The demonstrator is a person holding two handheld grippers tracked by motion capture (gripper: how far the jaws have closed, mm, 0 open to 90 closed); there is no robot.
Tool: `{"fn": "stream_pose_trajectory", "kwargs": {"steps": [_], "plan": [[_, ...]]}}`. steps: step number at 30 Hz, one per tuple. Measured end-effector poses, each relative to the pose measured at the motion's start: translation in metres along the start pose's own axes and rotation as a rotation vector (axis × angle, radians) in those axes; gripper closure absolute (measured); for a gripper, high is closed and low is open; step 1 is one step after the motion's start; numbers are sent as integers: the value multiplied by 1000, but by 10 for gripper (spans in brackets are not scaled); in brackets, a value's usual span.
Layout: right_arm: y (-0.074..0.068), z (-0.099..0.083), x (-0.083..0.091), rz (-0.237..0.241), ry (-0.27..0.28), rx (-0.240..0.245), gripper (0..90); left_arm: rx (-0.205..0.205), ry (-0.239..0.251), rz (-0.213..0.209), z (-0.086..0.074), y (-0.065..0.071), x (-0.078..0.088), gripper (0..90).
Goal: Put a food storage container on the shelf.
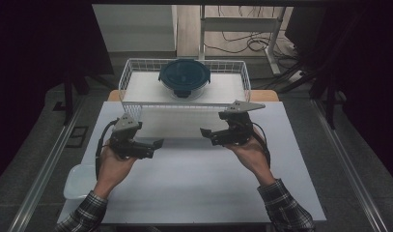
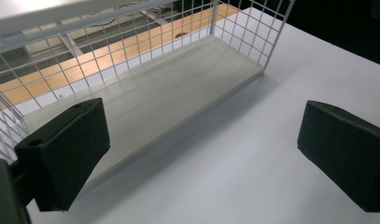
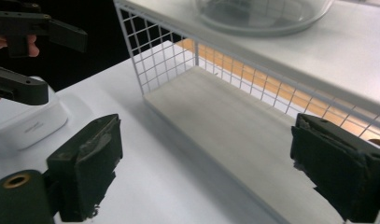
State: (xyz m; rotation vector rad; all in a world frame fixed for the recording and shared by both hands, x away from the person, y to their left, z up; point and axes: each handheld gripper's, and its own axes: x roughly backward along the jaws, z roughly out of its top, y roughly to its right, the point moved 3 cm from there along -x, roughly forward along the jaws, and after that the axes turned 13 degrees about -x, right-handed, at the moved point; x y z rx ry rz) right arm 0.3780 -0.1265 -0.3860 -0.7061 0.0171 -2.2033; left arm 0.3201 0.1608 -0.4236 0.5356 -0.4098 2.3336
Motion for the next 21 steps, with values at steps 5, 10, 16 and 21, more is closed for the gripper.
{"fn": "stream_pose_trajectory", "kwargs": {"steps": [5, 10, 16, 21], "plan": [[0, -17, 5, -14, -5, -6, 24, -17, 34, -1, -13, 15, 1, 14], [0, -37, 10, -22, -5, -17, 14, -43, 6, -15, -30, 28, -2, 14], [0, -65, 17, -26, -5, -33, 5, -20, 85, -19, -46, 41, -1, 13], [4, -88, 23, -57, -26, -52, 8, -28, 62, -14, -59, 52, -1, 5]]}}
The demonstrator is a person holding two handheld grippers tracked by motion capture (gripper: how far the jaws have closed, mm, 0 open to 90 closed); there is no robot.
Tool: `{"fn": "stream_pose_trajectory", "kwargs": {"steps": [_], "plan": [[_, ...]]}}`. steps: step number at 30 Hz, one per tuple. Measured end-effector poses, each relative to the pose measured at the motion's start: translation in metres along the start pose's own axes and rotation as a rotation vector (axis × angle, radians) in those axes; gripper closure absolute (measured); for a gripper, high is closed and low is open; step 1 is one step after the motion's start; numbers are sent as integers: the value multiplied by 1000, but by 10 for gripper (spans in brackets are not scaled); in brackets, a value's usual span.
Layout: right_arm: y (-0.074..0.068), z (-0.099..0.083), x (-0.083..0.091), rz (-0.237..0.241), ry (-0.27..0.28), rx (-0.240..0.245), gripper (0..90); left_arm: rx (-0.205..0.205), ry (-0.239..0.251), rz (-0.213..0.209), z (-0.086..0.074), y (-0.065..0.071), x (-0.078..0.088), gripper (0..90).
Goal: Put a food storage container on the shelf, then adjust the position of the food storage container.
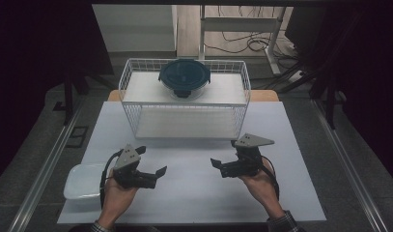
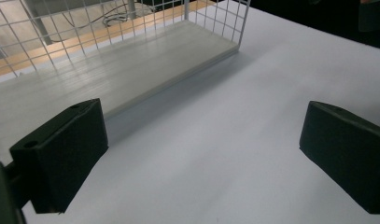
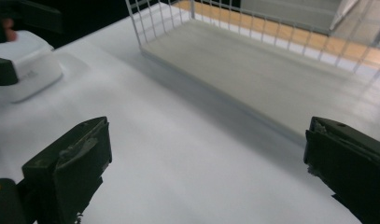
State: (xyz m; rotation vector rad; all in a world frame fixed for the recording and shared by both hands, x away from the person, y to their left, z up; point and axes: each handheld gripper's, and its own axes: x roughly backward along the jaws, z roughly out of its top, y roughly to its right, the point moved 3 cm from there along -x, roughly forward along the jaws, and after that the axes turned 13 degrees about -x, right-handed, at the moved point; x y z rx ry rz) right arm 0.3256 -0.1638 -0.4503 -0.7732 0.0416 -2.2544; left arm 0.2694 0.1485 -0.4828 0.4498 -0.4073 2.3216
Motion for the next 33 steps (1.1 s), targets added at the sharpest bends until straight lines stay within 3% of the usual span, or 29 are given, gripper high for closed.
{"fn": "stream_pose_trajectory", "kwargs": {"steps": [6, 11, 15, 20, 22, 25, 28, 31, 33], "plan": [[3, -28, 5, -23, -13, 2, 11, -37, -39, -18, -19, 17, -3, 4], [7, -52, 8, -44, -13, 16, 13, -57, -116, -26, -35, 27, -12, 1], [10, -64, 4, -69, -49, 32, 13, -13, -136, -50, -34, 27, -15, 0], [13, -64, 2, -73, -50, 24, 15, 37, -117, -69, -33, 17, -11, 0], [14, -65, 1, -89, -52, 37, 16, 25, -125, -40, -33, 13, -7, 27], [17, -65, 0, -106, -50, 45, 18, 2, -140, 4, -31, 7, 4, 180], [19, -64, 1, -107, -46, 41, 20, 33, -130, -1, -29, -3, 16, 413], [20, -64, 2, -113, -49, 45, 23, 65, -136, 40, -32, -16, 28, 603], [21, -65, 1, -114, -54, 51, 27, 69, -162, 90, -37, -27, 37, 712]]}}
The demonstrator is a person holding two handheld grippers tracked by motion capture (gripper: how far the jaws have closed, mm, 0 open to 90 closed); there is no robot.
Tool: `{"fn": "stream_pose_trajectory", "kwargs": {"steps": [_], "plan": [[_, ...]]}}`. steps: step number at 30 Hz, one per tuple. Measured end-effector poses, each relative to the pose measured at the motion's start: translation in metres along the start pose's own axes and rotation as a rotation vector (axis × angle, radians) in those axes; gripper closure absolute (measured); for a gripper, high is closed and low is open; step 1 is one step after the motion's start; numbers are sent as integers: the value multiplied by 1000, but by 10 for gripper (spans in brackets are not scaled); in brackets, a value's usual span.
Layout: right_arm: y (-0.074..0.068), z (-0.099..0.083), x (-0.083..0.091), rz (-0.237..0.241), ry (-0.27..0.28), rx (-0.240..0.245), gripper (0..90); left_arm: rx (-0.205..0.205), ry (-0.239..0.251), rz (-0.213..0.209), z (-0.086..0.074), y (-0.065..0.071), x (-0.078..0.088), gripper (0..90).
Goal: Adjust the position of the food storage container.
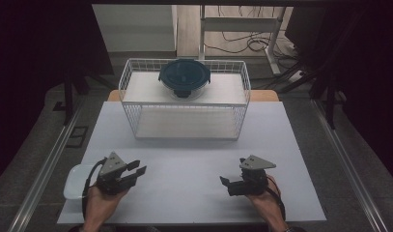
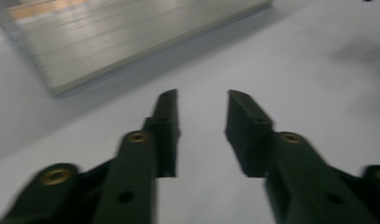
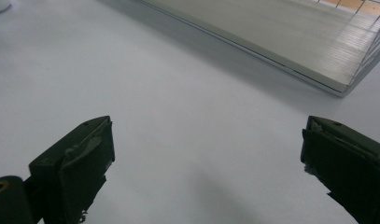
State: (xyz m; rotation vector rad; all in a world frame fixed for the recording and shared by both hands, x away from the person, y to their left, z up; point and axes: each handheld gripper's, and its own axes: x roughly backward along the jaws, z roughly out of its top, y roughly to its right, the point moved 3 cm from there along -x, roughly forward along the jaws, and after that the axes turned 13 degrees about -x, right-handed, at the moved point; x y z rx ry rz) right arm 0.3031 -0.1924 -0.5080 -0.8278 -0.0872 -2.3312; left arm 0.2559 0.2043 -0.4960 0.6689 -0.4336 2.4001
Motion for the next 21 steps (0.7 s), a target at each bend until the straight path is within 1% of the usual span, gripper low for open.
{"fn": "stream_pose_trajectory", "kwargs": {"steps": [1, 3, 4, 5, 6, 8, 10, 11, 14, 15, 17, 21], "plan": [[0, 0, -1, -2, -3, 6, 28, 5, -10, 23, -3, -5, 3, 765], [1, -1, -2, -2, -10, 9, 29, 41, -6, 39, -9, -17, 11, 876], [1, -2, -2, -2, -13, 8, 29, 62, -5, 48, -12, -22, 16, 896], [1, -2, -3, 0, -16, 8, 29, 74, -8, 58, -14, -28, 20, 897], [0, -2, -3, 1, -17, 8, 29, 80, -13, 78, -18, -33, 25, 898], [0, -3, -3, 1, -20, 12, 29, 110, -12, 105, -24, -43, 34, 898], [0, -3, -4, 3, -22, 10, 29, 128, -23, 143, -32, -51, 42, 898], [0, -3, -4, 2, -24, 11, 29, 143, -22, 154, -35, -55, 46, 898], [0, -4, -5, -8, -32, 11, 30, 165, -36, 204, -47, -64, 55, 898], [1, -4, -5, -9, -33, 10, 30, 174, -40, 218, -50, -67, 58, 898], [1, -4, -5, -9, -34, 9, 30, 181, -50, 259, -57, -71, 65, 898], [0, -4, -6, -9, -39, 12, 30, 217, -67, 320, -71, -80, 80, 898]]}}
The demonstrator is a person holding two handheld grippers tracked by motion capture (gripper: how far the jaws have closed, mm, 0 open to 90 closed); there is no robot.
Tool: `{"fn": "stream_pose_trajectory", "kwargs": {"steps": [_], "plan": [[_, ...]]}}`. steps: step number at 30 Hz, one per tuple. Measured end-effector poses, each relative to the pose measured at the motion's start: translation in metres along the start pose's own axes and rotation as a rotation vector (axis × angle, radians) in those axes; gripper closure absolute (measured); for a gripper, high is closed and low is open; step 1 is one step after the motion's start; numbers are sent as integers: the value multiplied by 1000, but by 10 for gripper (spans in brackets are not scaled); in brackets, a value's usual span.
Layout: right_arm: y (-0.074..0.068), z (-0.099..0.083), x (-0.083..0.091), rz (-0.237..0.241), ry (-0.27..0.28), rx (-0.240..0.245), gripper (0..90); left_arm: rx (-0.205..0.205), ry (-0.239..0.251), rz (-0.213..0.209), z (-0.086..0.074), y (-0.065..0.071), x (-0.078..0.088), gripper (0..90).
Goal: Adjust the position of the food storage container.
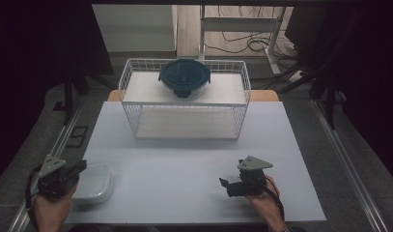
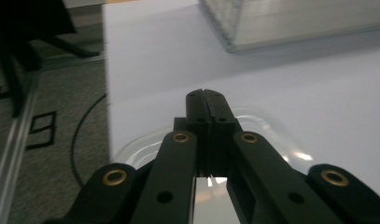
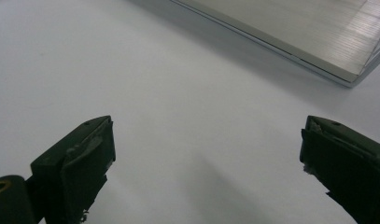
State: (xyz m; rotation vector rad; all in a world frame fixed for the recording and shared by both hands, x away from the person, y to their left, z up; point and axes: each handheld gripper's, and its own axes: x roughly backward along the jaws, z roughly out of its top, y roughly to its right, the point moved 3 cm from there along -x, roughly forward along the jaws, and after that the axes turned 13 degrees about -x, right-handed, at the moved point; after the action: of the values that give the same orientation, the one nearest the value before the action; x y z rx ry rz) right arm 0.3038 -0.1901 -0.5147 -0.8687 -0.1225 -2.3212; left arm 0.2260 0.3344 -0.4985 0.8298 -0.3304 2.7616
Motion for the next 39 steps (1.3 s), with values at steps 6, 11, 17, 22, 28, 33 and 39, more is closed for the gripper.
{"fn": "stream_pose_trajectory", "kwargs": {"steps": [6, 11, 17, 22, 28, 33, 39], "plan": [[-1, 0, -1, 2, -8, 2, 31, 74, -16, 83, -22, -24, 15, 898], [-2, -1, -2, 0, -15, 3, 30, 100, -62, 104, -36, -32, 17, 898], [-4, -1, -2, 3, -22, 6, 30, 105, -142, 83, -45, -26, 10, 898], [-4, -1, -2, 10, -27, 0, 34, 110, -168, 65, -48, -17, 14, 898], [-5, -1, -3, 21, -38, -16, 38, 101, -156, 24, -42, -3, 10, 898], [-4, -2, -4, 20, -47, -16, 38, 49, -150, -14, -31, 16, -1, 898], [-6, -1, -5, 24, -46, -13, 48, 5, -150, -50, -18, 39, -11, 898]]}}
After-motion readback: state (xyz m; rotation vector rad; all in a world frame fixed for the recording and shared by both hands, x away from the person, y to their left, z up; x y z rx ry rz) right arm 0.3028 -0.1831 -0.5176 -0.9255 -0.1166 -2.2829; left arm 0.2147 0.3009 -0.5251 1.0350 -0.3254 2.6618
